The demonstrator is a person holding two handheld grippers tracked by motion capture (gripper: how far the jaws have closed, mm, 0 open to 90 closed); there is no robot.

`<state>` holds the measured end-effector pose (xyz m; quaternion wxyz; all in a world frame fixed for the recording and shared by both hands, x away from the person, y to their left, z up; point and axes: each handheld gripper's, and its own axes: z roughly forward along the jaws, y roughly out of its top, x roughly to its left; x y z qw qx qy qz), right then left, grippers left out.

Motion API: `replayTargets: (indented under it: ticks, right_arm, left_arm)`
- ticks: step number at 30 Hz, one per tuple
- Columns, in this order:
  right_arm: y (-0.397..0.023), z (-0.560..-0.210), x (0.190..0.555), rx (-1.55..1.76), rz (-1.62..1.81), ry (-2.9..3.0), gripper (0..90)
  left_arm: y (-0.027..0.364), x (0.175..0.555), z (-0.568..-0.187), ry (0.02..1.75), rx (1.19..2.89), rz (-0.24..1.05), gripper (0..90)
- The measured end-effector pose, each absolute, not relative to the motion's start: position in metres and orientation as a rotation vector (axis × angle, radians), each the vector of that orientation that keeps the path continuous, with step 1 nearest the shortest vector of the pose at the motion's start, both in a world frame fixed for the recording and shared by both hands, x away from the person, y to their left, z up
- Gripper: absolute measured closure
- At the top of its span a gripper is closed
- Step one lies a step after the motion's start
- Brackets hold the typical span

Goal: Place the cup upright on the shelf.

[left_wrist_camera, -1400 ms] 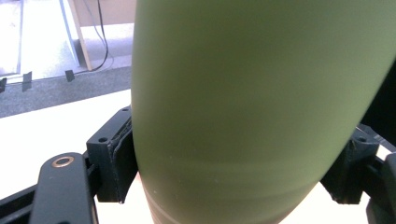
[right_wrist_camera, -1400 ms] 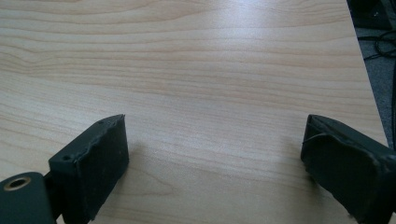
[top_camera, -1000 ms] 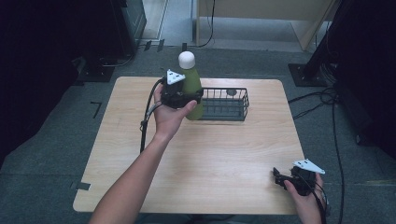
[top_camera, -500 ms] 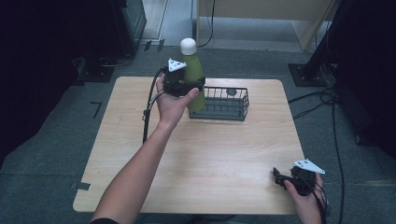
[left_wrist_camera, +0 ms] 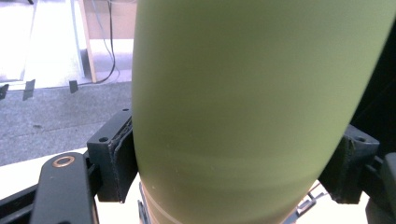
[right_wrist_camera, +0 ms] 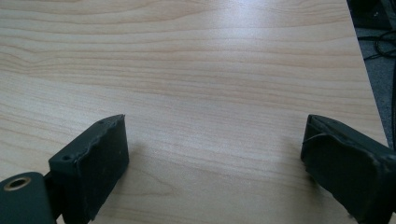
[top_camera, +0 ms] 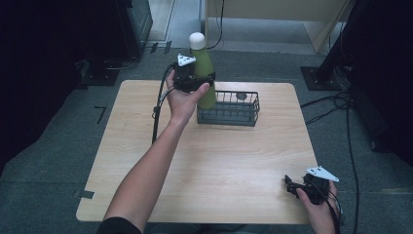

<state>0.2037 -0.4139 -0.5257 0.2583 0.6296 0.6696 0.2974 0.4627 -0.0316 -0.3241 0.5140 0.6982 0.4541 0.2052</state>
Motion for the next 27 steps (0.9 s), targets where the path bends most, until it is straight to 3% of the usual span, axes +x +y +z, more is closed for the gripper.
replayTargets:
  ticks: [10,27]
  right_arm:
    - [-0.414,-0.526,0.203,1.697,0.811,1.819,8.6]
    - [-0.415,-0.526,0.203,1.696,0.811,1.82,8.6]
  left_arm:
    - [-0.047,0.481,-0.325,1.089,1.682,0.509,21.1]
    - [-0.058,0.487,-0.365,1.106,1.77,0.533,21.1]
